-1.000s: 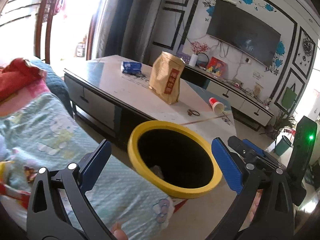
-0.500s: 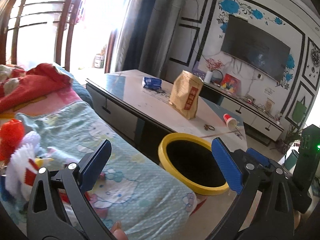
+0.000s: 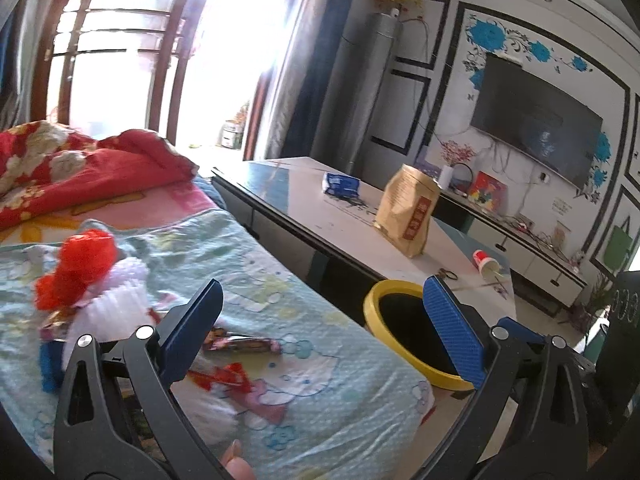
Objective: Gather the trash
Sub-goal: 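Move both open tools back to the bed toward the red plastic bag and wrapper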
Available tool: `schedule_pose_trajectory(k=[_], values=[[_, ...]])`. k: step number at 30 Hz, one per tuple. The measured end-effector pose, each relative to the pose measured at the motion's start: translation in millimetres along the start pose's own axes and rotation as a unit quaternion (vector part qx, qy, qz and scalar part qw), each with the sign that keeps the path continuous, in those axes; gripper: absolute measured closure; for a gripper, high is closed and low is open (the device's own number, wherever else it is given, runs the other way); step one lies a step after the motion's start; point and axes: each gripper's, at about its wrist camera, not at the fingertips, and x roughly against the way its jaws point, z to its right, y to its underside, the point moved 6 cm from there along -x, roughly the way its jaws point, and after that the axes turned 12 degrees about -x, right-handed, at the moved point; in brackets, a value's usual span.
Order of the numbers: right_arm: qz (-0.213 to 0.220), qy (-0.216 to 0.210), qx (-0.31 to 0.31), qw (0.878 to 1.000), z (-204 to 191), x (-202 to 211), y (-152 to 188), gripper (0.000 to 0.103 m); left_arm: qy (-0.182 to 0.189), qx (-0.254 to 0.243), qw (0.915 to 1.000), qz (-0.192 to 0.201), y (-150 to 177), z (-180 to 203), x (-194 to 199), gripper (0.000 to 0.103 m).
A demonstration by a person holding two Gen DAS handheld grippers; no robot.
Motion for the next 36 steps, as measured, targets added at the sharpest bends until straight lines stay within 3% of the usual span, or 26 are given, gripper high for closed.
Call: schedule_pose_trajectory(k=[20, 36], values=[[-0.061, -0.083, 0.071, 0.992, -93.3, -22.6, 33.5, 0.023, -0.079, 0.044, 0.9958, 0.014, 5.3, -100.3, 45.3, 0.011], [-0.114, -0.116, 0.105, 0.981, -145.0, -73.2, 53.1, 0.023, -0.133, 0.077, 0.9880, -0.018, 20.0, -192.4, 60.3, 0.011]])
